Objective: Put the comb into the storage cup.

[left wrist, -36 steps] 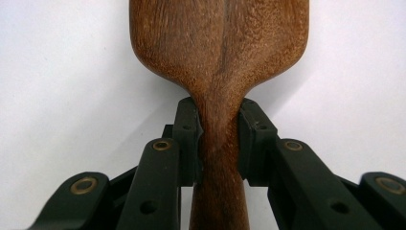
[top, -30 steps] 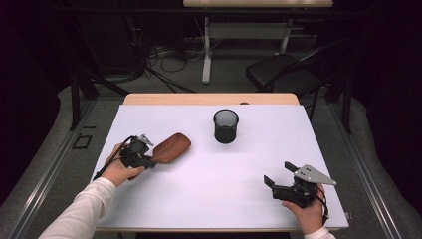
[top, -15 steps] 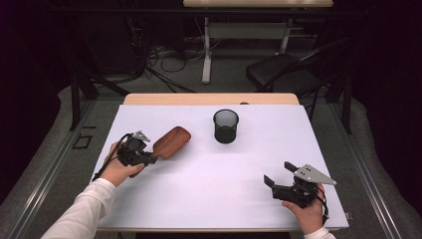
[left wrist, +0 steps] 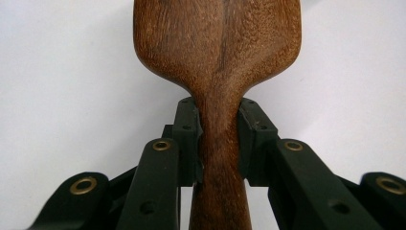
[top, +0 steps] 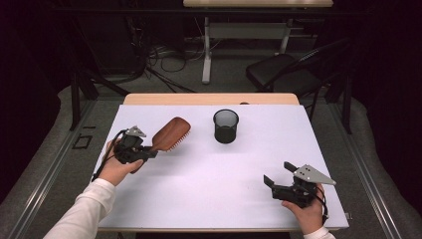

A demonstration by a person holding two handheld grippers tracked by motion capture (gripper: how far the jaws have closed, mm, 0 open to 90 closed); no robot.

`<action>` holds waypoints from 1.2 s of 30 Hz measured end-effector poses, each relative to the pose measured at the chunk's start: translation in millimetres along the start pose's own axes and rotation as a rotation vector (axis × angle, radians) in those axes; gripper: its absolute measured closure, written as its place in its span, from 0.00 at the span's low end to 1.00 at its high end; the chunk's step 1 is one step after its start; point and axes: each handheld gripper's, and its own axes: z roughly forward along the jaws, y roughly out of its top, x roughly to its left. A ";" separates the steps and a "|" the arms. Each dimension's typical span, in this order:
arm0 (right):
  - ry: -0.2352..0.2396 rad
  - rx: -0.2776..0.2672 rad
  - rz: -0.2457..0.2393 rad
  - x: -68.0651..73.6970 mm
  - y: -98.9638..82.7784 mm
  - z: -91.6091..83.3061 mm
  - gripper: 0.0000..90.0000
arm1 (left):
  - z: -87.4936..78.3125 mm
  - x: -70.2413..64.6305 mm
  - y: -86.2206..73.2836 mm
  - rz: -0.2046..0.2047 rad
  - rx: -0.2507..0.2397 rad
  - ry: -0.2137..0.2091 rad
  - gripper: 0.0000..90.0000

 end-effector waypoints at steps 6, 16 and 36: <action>0.002 0.002 0.004 0.1 -0.3 0.4 0.11 | -2.7 -0.4 1.9 -0.009 -0.031 0.007 0.80; 0.002 -0.001 0.013 -0.9 -0.8 0.6 0.11 | -11.3 -4.5 10.7 -0.028 -0.110 0.017 0.80; 0.010 0.004 0.005 -0.6 2.8 2.7 0.11 | -10.8 -22.4 36.3 -0.009 -0.187 0.003 0.80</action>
